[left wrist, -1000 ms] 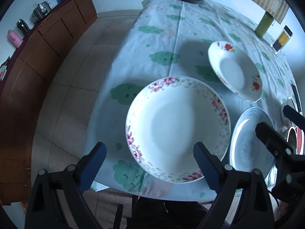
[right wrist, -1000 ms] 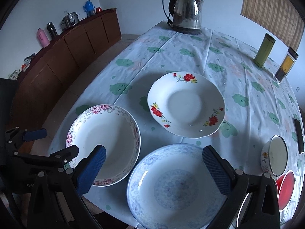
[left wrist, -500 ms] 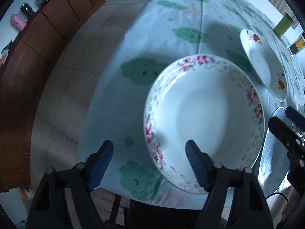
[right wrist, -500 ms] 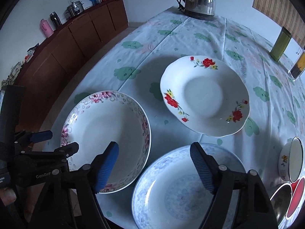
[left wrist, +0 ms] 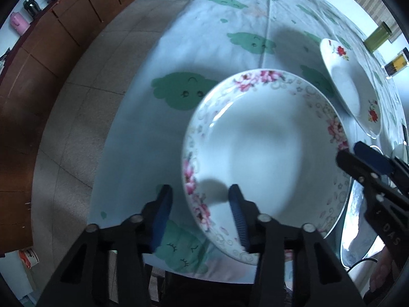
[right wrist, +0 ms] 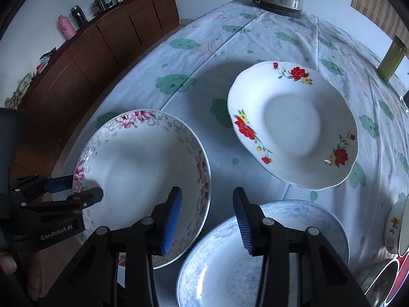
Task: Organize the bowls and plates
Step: 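Close the left gripper on the pink-flowered plate rim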
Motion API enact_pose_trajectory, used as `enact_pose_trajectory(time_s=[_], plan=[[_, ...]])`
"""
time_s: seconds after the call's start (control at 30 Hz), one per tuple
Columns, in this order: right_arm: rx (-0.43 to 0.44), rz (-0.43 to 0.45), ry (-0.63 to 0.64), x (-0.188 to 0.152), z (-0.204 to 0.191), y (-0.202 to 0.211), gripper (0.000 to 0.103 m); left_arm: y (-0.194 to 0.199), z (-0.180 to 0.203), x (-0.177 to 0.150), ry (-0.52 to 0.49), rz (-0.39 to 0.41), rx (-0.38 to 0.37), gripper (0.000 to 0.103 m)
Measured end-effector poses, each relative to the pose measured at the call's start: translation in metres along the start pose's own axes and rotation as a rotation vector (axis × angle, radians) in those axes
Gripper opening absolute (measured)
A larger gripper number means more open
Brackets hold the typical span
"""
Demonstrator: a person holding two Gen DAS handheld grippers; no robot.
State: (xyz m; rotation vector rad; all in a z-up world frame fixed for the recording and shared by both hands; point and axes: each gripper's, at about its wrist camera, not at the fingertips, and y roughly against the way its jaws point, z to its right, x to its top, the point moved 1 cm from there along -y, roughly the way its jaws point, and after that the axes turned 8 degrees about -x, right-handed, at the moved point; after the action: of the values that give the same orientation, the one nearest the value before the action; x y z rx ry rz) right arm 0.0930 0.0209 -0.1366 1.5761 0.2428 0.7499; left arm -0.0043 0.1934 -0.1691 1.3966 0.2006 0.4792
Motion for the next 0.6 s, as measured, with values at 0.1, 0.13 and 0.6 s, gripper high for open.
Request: enact_pose_trajectory(time_s=[0.1,0.13,0.6], plan=[[0.003,-0.011,0.015,0.001,-0.003,-0.004,0.036,0.0,0.005,0.0,-0.014,0.002,-0.01,0.033],[0.005,-0.015,0.02,0.0,-0.003,-0.005,0.033,0.001,0.005,-0.001,-0.016,0.003,-0.007,0.033],[0.012,-0.047,0.034,-0.002,-0.009,-0.011,0.022,0.005,0.013,-0.004,-0.047,0.025,0.035,0.024]])
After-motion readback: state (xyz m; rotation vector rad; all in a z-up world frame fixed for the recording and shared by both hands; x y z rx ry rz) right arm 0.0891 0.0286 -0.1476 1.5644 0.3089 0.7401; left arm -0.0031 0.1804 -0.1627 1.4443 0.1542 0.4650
